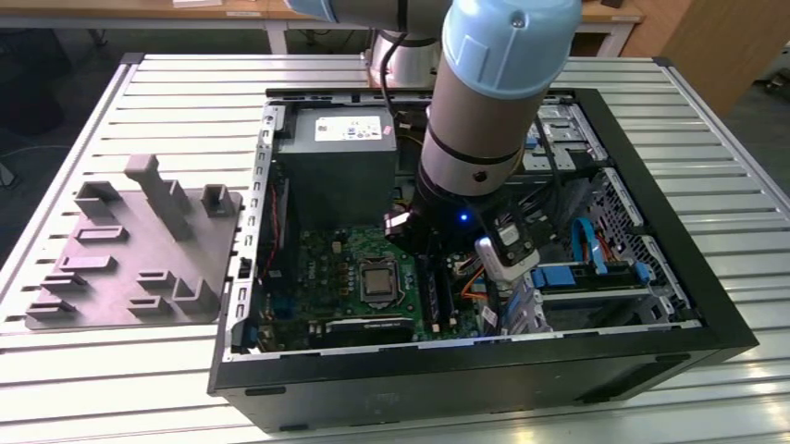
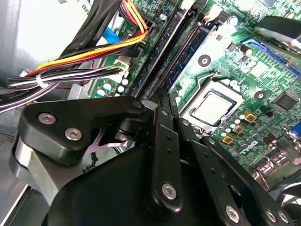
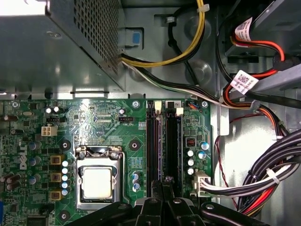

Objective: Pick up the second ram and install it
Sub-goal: 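Insert the second ram into the second slot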

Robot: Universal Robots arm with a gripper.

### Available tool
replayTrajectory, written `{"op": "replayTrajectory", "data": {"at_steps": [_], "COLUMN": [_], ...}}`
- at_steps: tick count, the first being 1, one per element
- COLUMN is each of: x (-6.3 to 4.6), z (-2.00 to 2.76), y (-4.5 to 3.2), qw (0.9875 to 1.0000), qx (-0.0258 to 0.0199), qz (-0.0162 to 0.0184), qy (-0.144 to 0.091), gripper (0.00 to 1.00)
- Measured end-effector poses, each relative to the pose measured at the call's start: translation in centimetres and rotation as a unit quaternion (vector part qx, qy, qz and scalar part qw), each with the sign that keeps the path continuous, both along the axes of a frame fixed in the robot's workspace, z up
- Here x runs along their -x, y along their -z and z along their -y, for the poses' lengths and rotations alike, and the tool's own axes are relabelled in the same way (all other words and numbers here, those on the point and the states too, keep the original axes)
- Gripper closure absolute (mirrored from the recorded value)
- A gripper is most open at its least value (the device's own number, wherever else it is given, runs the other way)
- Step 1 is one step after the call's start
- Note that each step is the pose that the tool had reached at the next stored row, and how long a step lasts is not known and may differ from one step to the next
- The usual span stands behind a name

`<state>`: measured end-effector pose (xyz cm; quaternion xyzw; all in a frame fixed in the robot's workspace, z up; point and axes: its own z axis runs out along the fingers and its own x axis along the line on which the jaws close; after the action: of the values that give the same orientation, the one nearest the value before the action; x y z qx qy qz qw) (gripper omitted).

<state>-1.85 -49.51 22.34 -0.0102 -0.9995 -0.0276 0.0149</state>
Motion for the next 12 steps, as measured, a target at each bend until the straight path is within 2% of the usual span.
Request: {"op": "replayTrajectory", "data": {"at_steps": [5, 10, 12], "x": [0.0, 0.0, 0.0], "z": [0.01, 0.01, 0.00], "y": [-0.09, -1.04, -1.18], "qw": [1.0000, 1.0000, 1.0000], "qx": [0.0001, 0.0007, 0.0015], "qz": [0.0001, 0.0000, 0.0000], "qy": [0.000, 0.000, 0.000], "gripper": [0.89, 0.89, 0.89]}}
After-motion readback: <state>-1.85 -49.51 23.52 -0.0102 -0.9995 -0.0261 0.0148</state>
